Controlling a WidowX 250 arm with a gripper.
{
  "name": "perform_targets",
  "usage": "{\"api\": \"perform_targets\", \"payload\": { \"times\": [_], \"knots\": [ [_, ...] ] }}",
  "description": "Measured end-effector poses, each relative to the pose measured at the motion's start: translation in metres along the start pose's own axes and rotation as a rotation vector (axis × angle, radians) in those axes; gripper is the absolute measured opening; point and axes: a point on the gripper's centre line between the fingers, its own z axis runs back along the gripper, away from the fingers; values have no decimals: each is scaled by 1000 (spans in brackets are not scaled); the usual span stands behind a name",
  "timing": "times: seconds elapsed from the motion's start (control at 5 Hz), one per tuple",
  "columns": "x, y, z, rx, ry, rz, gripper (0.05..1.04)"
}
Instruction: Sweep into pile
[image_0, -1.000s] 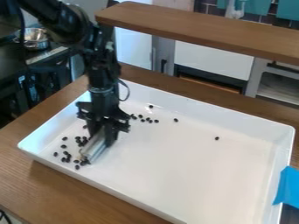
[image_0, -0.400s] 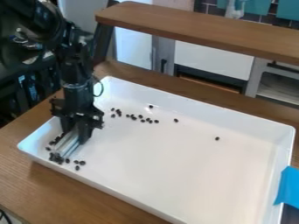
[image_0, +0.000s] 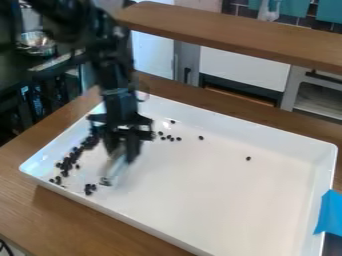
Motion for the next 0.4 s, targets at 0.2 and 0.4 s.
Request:
{"api": "perform_targets", "payload": {
  "times": [0.2,0.4],
  "knots": [
    [-5,-38,-8,5,-44,-17,381],
    [-13,-86,-14,22,-51,-82,381]
  ]
}}
